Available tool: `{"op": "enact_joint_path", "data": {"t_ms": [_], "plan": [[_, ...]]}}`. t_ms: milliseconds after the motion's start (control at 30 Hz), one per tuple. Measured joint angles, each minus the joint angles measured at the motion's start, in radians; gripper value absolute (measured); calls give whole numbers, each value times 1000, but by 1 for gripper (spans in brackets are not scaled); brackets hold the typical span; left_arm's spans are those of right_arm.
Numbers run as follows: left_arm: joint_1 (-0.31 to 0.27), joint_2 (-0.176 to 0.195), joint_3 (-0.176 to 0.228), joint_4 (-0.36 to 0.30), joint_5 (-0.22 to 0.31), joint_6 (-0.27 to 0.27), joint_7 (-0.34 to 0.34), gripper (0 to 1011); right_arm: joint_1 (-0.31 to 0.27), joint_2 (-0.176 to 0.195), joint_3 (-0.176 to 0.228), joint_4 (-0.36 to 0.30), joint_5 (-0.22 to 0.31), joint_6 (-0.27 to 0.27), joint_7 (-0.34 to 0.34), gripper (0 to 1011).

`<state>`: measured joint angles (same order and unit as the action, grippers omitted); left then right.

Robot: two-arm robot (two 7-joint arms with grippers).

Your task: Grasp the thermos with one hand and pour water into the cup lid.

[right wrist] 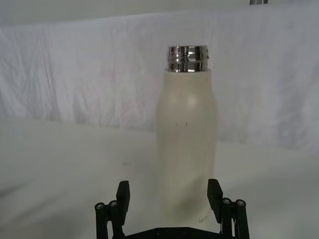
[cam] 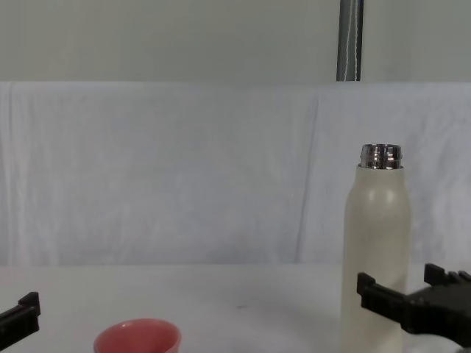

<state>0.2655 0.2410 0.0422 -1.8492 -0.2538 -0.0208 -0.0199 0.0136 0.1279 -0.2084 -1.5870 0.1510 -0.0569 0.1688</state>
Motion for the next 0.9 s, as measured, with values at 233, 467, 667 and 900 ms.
{"op": "enact_joint_path", "data": {"t_ms": [233,467,667,900], "plan": [[0,0,0,0,0,0,0,1001,67,-7,-8,57,-6,1,16,1003],[0,0,0,0,0,0,0,1001,121,-23,-13,112,-15,-5,13,1003],[0,0,0,0,0,0,0,1001,147,-38,-7,141,-26,-9,-10,1003],[0,0,0,0,0,0,0,1001,164,-49,-3,168,-39,-11,-21,1003]]}}
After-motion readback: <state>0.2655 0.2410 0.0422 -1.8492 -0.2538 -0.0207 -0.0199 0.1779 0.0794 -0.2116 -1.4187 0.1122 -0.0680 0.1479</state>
